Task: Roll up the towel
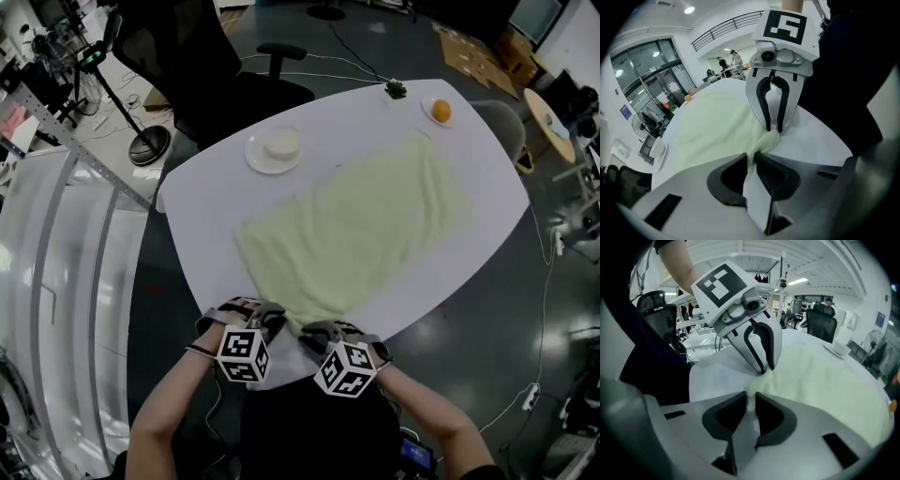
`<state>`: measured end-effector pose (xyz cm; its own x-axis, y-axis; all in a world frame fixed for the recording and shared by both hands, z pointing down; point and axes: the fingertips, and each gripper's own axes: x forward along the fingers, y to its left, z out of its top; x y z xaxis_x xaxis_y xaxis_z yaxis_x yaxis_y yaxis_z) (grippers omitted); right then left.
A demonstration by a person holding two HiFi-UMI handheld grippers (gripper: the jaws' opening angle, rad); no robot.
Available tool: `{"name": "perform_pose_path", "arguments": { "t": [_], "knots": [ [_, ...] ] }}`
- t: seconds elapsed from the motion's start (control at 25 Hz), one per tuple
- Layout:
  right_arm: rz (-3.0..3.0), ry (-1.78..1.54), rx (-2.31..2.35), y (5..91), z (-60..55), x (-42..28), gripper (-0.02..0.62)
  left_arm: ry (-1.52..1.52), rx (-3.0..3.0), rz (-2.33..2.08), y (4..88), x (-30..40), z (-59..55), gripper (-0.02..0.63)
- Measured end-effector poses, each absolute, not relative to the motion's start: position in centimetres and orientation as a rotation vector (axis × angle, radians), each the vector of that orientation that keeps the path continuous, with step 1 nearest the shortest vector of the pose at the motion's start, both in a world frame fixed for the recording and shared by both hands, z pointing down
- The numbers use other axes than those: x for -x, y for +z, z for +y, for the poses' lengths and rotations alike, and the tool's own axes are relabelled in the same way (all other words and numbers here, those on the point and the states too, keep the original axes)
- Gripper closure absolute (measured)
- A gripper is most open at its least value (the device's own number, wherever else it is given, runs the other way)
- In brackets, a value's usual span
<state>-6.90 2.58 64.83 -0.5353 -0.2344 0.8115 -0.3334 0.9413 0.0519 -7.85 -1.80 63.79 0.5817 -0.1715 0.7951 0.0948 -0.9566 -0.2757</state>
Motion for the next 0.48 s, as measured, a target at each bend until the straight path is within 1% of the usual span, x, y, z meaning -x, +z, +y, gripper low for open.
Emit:
{"name": "perform_pose_path", "arguments": {
  "t": [0.16,0.48],
  "knots": [
    [-2.164,0.147,-0.405,64.0,2.7,6.9,0.541,-1.301,2.539,0.098,63.3,8.2,-1.8,0.535],
    [-2.182,0.067,-0.404,60.2,1.7,6.3,0.548,-1.242,2.558,0.172,61.0,7.9,-2.5,0.548]
  ]
}}
